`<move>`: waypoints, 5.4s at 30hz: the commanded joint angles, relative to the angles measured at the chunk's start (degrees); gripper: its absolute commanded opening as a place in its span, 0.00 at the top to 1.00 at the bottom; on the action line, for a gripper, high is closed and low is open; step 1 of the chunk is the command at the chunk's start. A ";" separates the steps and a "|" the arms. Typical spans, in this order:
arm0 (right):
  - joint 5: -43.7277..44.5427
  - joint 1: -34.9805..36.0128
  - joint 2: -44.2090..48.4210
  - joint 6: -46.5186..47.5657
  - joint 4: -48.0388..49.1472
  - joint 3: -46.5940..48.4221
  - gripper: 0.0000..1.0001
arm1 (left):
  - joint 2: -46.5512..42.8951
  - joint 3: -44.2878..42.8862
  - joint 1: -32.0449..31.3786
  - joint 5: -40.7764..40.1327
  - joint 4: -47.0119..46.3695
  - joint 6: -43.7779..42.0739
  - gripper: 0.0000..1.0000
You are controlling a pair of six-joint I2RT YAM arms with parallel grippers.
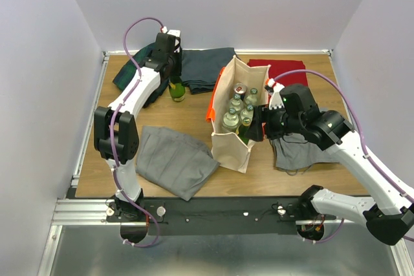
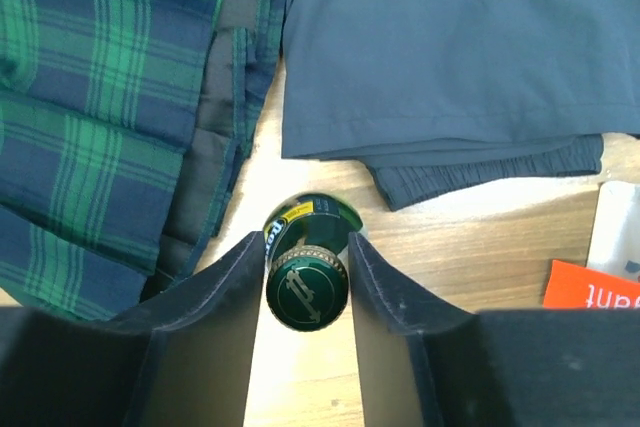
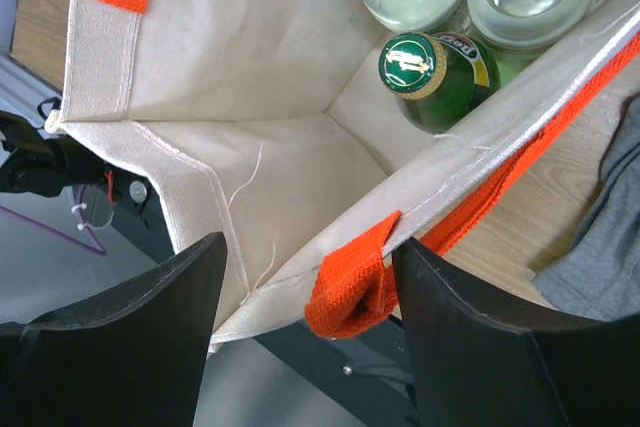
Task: Take the beverage out of the canvas bag
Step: Place the drink at the center of the board, then take out the drink from the canvas bag.
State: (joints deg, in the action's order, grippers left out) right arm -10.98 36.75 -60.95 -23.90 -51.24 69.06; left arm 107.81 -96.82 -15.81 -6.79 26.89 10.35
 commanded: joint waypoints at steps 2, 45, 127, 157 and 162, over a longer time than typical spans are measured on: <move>0.35 0.34 -0.14 0.96 0.18 1.61 0.24 | -1.20 -2.24 0.26 -0.77 -0.97 -1.04 0.43; 14.83 0.34 5.39 1.49 -9.41 5.82 0.24 | -11.22 -20.16 -28.21 15.58 30.23 -7.36 0.04; 42.54 0.34 11.20 -7.39 -6.06 3.28 0.01 | 3.46 -12.43 -39.73 7.23 23.20 -2.88 0.29; 41.66 0.34 10.15 -6.51 -4.65 2.66 0.01 | 4.34 -14.89 -39.73 5.82 25.93 -3.76 0.90; 42.18 0.34 10.50 -6.51 -4.48 2.49 0.01 | 3.64 -15.60 -39.65 6.26 26.10 -4.02 1.00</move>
State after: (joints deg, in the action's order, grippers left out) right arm 29.82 36.77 -50.72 -30.41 -56.64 72.10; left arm 111.85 -109.91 -55.37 0.47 52.34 7.16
